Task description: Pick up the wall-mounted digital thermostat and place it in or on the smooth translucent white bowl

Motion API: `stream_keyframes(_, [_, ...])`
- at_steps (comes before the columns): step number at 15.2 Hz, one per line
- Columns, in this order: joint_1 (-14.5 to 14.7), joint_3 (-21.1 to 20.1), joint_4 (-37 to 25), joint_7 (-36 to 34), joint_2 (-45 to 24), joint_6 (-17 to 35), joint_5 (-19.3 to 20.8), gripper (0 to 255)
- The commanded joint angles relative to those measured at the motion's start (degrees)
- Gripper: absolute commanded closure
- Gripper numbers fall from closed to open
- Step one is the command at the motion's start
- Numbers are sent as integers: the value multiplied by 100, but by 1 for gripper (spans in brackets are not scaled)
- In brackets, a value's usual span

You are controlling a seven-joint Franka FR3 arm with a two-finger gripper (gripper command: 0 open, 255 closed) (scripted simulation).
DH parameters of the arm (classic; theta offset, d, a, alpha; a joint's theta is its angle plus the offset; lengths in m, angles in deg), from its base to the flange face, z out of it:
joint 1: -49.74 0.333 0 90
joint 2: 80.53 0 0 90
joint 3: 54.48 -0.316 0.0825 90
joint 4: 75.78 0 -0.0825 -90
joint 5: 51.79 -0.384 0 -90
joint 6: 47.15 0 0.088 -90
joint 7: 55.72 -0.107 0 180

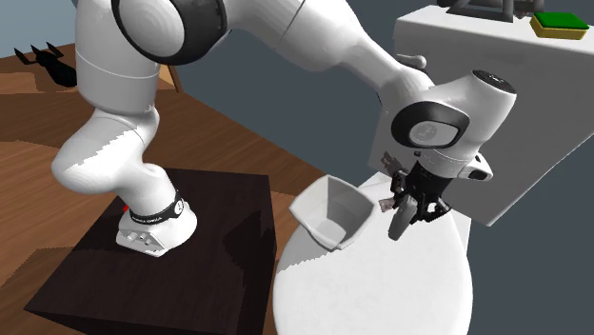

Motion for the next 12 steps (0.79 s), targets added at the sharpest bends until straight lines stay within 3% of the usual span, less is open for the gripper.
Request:
stream_keyframes(1, [1,5,-59,-2,70,-125,8,255])
stream_keyframes(12, [10,27,-402,-25,417,-813,50,255])
